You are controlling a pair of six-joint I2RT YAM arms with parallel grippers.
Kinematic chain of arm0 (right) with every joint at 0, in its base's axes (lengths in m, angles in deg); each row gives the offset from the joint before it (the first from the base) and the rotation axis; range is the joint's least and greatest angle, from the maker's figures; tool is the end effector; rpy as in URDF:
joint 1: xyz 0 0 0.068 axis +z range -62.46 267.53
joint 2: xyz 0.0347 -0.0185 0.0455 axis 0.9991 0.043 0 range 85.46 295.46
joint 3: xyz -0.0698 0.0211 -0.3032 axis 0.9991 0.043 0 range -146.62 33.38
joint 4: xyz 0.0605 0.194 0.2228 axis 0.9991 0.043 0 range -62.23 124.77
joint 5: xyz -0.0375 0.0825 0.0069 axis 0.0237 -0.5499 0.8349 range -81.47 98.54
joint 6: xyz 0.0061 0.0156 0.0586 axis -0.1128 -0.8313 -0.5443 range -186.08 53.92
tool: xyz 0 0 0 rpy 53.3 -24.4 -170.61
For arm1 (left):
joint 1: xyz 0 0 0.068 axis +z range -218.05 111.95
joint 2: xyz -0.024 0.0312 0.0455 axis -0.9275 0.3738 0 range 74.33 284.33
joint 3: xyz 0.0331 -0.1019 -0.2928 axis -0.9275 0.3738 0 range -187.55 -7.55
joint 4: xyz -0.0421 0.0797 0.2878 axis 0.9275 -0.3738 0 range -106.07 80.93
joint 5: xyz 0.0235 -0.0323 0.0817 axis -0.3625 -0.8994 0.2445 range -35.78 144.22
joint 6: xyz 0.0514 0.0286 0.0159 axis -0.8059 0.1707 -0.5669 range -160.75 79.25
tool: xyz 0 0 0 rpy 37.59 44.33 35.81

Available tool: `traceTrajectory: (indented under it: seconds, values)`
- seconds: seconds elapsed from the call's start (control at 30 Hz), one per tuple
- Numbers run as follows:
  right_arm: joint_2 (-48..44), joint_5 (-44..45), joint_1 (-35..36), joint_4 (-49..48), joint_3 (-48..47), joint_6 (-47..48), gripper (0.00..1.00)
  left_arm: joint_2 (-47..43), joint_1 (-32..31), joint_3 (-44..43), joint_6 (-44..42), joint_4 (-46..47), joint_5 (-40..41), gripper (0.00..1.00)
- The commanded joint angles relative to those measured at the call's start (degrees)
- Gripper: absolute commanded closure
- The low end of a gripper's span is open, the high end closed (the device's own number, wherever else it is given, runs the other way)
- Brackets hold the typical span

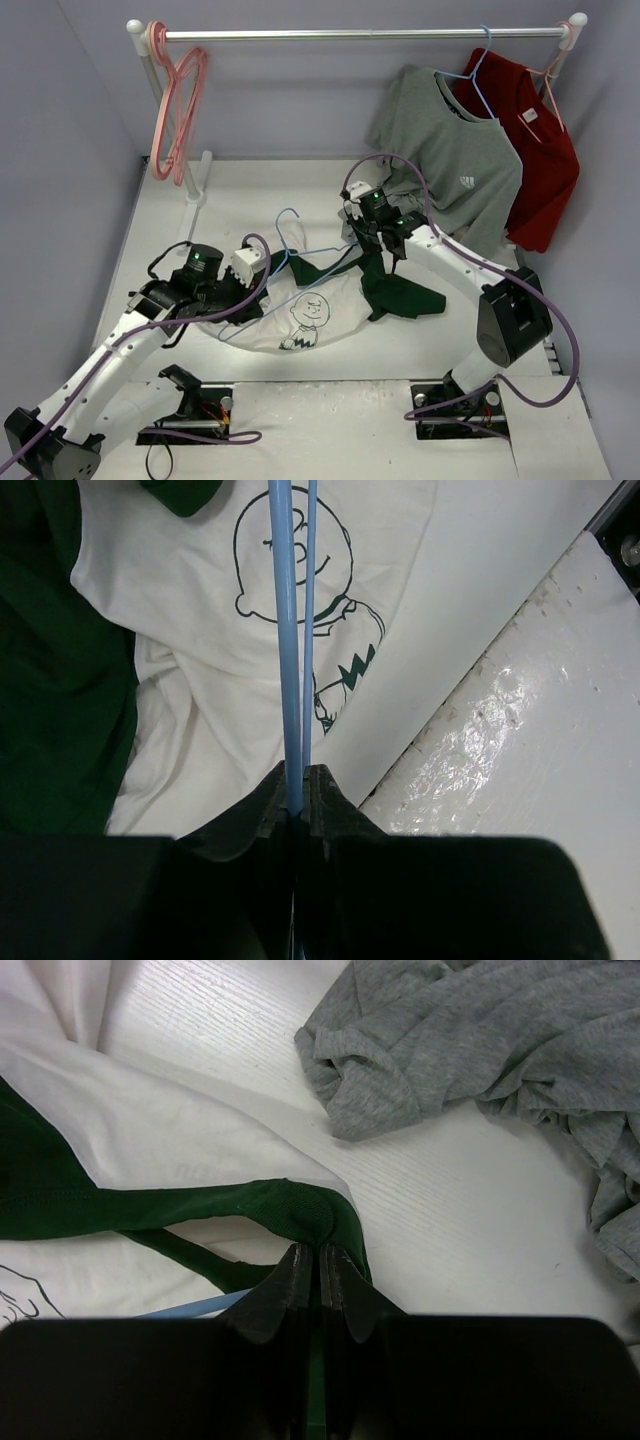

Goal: Place the t-shirt on the hanger

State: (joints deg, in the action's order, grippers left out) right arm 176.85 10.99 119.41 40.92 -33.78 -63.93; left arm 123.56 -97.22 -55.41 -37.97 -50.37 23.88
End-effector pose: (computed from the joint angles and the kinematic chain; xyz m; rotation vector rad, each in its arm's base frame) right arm 0.3484 0.2143 0.2818 -0.6308 2.1420 0.2368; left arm 0.1578 -0.1144 0.3201 0.8045 2.2139 -0.8919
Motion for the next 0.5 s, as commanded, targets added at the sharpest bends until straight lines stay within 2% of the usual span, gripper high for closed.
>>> traceTrajectory:
  seconds: [0.0,0.47]
  values:
    - [-1.1,-1.1,-0.5,-0.1,-3.2,1.3,1.00,0.8,-0.7,-0.7,-1.7,4.9,-0.2,1.00]
    - [-3.7,-5.3,-0.4,0.9,-3.9,3.6,1.00,5.3,-2.0,-2.2,-4.5,6.6,2.1,1.00]
